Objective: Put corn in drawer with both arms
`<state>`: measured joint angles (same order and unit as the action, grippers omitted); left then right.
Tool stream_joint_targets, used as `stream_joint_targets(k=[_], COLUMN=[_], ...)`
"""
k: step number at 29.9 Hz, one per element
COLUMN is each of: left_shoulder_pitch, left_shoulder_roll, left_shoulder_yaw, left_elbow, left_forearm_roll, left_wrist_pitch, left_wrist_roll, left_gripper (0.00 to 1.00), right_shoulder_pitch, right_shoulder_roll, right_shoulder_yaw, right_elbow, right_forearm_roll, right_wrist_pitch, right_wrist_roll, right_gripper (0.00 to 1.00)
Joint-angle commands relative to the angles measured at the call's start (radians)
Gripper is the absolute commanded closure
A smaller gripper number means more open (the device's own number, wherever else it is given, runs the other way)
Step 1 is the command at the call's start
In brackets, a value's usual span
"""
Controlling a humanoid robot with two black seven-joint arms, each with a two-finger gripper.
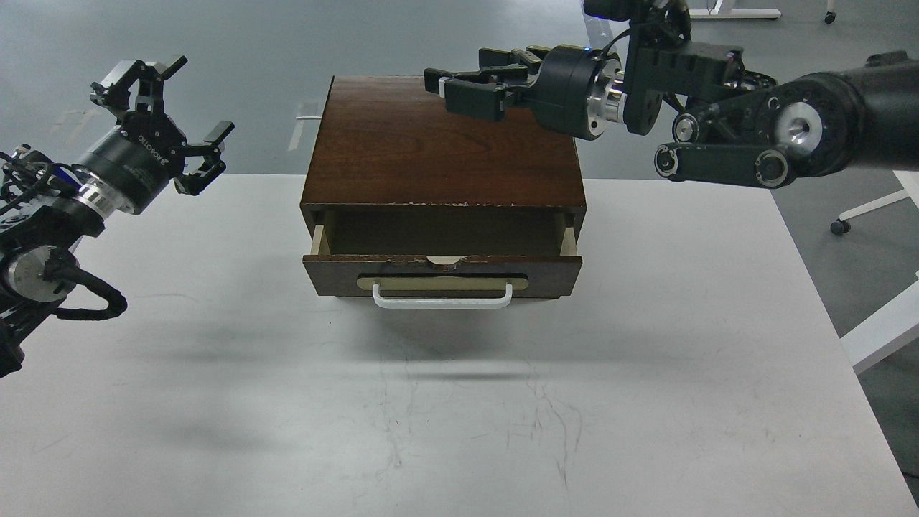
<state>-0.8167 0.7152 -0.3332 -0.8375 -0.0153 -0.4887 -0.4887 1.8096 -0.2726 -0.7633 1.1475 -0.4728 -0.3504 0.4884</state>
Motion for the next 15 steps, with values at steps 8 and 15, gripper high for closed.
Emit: stream_joint_targets(k=[8,15], left_shoulder_pitch=[0.002,0.005], left_shoulder_roll=[-0.022,-0.026], left_shoulder_yaw=[0.0,0.0], left_elbow=[0.0,0.0], left_forearm_roll=[0.0,0.0], left_wrist_pitch=[0.0,0.0], left_wrist_roll=[0.0,0.0], left_gripper=[0.02,0.02], right_shoulder_pitch=[-0.508,-0.737], right_shoulder_roll=[-0.201,-0.286], right_shoulder_yaw=[0.635,0.907], right_elbow=[-0.037,-0.041], right_forearm_roll=[0.313,0.591], right_wrist_pitch=[0.097,0.203], right_wrist_roll=[0.0,0.0], right_gripper=[0.03,0.0])
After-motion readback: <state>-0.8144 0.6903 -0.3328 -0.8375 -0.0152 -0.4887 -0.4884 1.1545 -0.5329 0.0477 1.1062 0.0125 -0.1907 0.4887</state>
